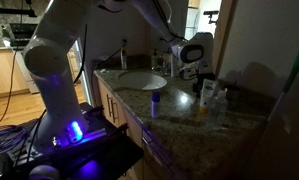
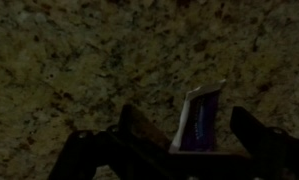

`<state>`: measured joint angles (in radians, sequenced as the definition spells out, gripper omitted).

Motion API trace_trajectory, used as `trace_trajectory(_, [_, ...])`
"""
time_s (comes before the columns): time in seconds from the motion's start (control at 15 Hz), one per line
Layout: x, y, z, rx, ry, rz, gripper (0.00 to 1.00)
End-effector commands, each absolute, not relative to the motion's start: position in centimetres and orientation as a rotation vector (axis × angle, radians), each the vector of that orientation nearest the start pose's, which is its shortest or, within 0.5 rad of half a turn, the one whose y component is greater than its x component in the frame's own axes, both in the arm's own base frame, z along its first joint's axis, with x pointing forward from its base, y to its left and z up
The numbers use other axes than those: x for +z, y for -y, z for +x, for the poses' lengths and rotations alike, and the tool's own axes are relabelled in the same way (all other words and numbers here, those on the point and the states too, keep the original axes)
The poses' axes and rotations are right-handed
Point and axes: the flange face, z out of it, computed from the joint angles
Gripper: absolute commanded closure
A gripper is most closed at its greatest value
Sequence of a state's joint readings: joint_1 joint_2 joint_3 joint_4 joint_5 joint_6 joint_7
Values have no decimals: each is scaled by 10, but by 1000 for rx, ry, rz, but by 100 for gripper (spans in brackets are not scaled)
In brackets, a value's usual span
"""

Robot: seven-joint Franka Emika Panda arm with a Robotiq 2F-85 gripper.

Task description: Put the toothpaste in the metal cup

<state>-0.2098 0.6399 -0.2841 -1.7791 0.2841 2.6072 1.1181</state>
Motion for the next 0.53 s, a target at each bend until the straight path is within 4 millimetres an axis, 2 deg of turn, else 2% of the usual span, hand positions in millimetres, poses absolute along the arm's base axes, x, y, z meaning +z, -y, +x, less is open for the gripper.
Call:
trace_trajectory(0.0, [236,315,614,-335,-2301,-1878,26])
trace_trajectory(0.47, [234,314,618,-304,-2265,-1879,75])
